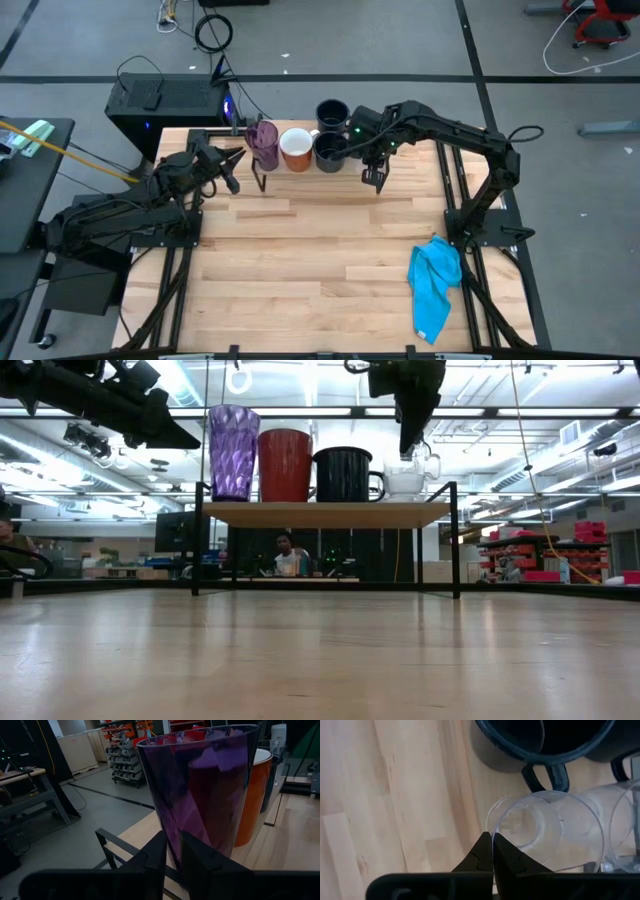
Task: Stack small to large cups/mugs on shelf
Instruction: Align the transparent mug with the other transparent mug on the shelf
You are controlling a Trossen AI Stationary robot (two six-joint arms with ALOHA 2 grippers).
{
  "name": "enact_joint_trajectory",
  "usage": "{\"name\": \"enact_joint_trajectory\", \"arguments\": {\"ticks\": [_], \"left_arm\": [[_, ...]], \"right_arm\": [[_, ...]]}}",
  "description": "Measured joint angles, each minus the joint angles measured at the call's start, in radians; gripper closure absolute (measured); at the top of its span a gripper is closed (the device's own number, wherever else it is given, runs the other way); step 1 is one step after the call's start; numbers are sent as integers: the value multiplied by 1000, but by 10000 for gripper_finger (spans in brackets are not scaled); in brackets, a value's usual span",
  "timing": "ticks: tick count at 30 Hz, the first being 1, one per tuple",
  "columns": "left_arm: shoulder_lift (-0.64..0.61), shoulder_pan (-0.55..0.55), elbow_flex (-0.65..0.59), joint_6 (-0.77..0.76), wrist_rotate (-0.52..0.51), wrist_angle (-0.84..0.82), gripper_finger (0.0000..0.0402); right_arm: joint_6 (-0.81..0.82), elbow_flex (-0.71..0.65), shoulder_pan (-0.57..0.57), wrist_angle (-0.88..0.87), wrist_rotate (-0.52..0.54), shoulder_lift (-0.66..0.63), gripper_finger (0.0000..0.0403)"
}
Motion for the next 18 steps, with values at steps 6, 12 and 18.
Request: {"name": "enact_joint_trajectory", "arguments": {"ticks": [6,12,18], "left_arm": [[0,0,0,0,0,0,340],[0,0,0,0,0,0,346],[0,0,0,0,0,0,341]], "right_arm": [[-19,0,-6,23,-33,0,401],[-8,-29,-6,28,-34,1,401],[11,-39,-5,38,1,0,392]]}}
